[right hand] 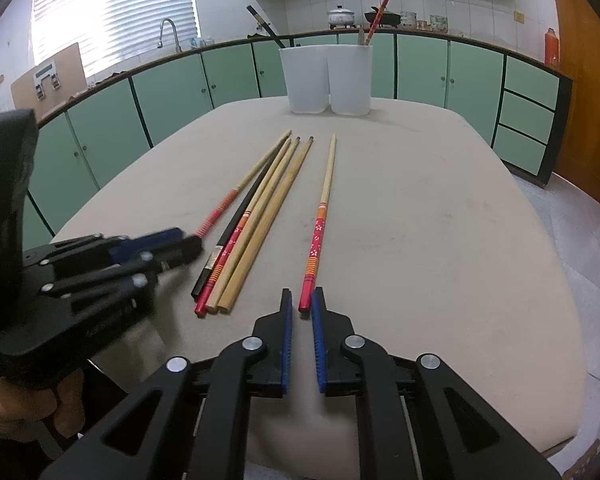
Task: Organize utensils
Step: 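Grasp a red-tipped wooden chopstick with the left tool, then carry the red-patterned chopstick into the white holder with the right tool while the left carries the red-tipped one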
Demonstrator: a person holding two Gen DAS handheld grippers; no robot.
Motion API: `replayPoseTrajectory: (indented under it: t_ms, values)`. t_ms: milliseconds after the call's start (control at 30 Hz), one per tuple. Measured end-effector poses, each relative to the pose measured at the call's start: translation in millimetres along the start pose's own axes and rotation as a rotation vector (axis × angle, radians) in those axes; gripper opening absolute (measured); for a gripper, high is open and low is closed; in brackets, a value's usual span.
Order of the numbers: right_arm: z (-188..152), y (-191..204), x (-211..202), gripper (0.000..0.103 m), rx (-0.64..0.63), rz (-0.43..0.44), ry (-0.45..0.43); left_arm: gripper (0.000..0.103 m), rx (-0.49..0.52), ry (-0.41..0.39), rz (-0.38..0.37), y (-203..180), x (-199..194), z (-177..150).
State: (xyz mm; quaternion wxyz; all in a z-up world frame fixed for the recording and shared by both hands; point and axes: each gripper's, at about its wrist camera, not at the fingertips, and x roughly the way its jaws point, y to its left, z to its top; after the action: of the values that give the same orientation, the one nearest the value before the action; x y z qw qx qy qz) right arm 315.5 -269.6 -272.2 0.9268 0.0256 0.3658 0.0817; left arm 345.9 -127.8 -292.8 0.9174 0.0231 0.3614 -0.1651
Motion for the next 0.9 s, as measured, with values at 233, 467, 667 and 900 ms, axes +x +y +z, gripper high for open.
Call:
replayPoseTrajectory:
  t_ms: [233,467,667,900]
  values:
    - [-3.1,-3.3,-4.1,0.006,0.033,-0.055,-0.02,0.005,-0.053,-0.023,0.061,13.1,-16.8,-11.6]
    - [-4.9,5.0,-1.3,0.009,-0.007,-0.063,-0.027,0.016,-0.019,-0.028,0.062,9.1,-21.5,-17.7]
    - [-3.4,6.0,1.4,0.007,-0.029,-0.075,-0.031,0.005,-0.027,-0.028,0.032,11.0,-13.8,-11.4]
    - [1.7,4.5,-28.0,0.005,0.035,-0.045,0.008,0.005,-0.088,-0.013,0.015,20.7,-48.8,4.5]
